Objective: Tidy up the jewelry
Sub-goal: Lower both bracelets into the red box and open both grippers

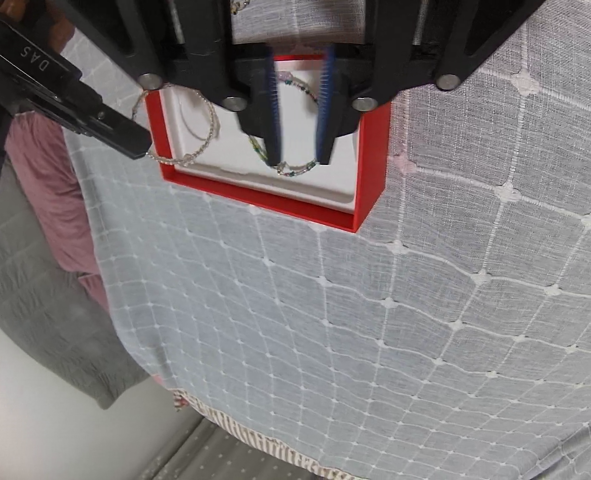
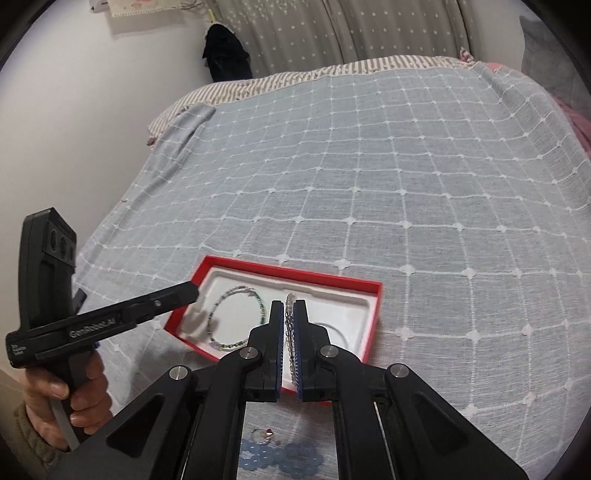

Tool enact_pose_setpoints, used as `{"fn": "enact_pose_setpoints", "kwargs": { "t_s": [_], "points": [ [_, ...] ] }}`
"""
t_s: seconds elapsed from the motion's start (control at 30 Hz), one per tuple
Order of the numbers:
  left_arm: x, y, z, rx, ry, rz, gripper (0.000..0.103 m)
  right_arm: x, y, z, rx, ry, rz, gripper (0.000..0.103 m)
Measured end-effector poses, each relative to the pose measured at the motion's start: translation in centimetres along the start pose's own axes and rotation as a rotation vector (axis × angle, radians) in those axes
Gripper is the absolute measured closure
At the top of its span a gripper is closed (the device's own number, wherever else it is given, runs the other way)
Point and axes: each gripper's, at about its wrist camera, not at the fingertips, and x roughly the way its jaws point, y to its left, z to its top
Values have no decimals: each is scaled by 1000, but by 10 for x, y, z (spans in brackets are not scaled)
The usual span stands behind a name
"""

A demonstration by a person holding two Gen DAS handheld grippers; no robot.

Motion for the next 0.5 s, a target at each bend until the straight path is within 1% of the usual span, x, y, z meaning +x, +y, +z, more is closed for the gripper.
{"fn": "enact_pose_setpoints", "kwargs": {
  "t_s": [0.07,0.4,0.5],
  "points": [
    [-1,2,0,-7,2,1,86,-1,-1,0,6,0,6,98],
    [-14,0,0,-14,-15,-7,85,0,-10,-1,19,4,-55,97],
    [-20,0,-2,-16,-26,-7,85,-5,-12,1,25,-7,-50,97]
  ]
}}
